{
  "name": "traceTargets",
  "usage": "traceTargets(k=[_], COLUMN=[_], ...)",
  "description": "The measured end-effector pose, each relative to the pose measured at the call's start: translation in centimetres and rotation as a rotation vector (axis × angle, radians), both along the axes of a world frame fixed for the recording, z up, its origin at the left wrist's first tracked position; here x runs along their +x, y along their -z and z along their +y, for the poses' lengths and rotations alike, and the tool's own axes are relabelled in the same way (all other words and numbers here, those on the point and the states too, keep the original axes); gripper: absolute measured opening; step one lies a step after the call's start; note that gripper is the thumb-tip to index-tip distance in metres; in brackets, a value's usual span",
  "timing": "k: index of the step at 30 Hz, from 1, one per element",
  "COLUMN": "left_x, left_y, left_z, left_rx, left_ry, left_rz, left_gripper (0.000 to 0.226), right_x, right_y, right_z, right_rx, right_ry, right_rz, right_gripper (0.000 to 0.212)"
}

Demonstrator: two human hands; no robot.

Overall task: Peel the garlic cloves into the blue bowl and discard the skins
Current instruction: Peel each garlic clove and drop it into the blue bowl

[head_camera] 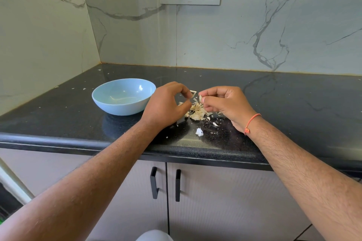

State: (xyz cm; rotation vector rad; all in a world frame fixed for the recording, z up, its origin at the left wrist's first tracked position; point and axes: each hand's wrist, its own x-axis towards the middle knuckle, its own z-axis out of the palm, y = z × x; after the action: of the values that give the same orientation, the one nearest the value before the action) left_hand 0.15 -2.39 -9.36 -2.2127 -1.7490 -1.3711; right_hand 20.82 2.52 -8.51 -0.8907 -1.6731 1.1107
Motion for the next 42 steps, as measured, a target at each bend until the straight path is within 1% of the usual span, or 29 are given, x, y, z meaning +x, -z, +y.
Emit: traceTargets(k=[3,6,7,9,10,12,13,18,21,25,28,30,32,36,40,42], left_x=[0.2,0.1,0.1,-0.2,-0.3,-0.3,-0.2,0.1,0.2,0.2,0.3,0.4,0.7,0.9,-0.8,-1.9], left_y=[0.0,0.1,0.1,0.2,0.2,0.2,0.2,-0.3,-0.3,-0.3,-0.3,-0.5,-1.0,-3.9,-6.7,-7.3], left_z=[-0.1,0.1,0.1,0.2,0.3,0.3,0.2,-0.4,-0.5,-0.7,-0.8,-1.1,-1.6,-2.3,-2.9,-3.2], left_rx=[-0.012,-0.005,-0.006,-0.010,-0.008,-0.002,0.002,-0.003,-0.012,-0.007,0.020,0.054,0.100,0.148,0.111,0.095], left_ry=[0.018,0.010,0.009,0.027,0.045,0.061,0.069,0.131,0.125,0.108,0.110,0.114,0.119,0.128,0.079,0.032], left_rz=[-0.002,0.009,0.021,0.024,0.024,0.037,0.040,0.029,-0.018,-0.075,-0.068,-0.037,-0.006,0.032,0.029,0.032], left_gripper=[0.004,0.015,0.015,0.007,0.009,0.021,0.023,0.017,0.012,0.009,0.010,0.010,0.008,0.012,0.015,0.014], right_x=[0.1,0.2,0.2,0.3,0.3,0.3,0.3,0.3,0.3,0.0,0.1,0.5,0.7,0.3,-1.9,-3.2], right_y=[0.1,0.1,0.2,0.2,0.2,0.3,0.4,0.4,0.4,0.5,0.3,-0.1,-0.4,-1.5,-3.0,-3.8], right_z=[0.1,0.1,0.1,0.2,0.2,0.3,0.3,0.2,0.1,-0.2,-0.6,-1.0,-1.4,-2.1,-2.5,-2.7], right_rx=[0.008,0.027,0.036,0.053,0.061,0.084,0.100,0.164,0.183,0.229,0.277,0.302,0.292,0.210,0.229,0.272], right_ry=[0.010,0.002,-0.002,-0.014,-0.020,-0.030,-0.032,-0.048,-0.018,0.031,0.062,0.081,0.093,0.085,0.051,0.039], right_rz=[0.034,0.025,0.018,0.010,0.009,0.000,-0.010,-0.052,-0.068,-0.186,-0.205,-0.187,-0.124,0.048,0.091,0.067], right_gripper=[0.013,0.017,0.020,0.026,0.028,0.030,0.031,0.033,0.027,0.008,0.004,0.008,0.012,0.008,0.002,0.002])
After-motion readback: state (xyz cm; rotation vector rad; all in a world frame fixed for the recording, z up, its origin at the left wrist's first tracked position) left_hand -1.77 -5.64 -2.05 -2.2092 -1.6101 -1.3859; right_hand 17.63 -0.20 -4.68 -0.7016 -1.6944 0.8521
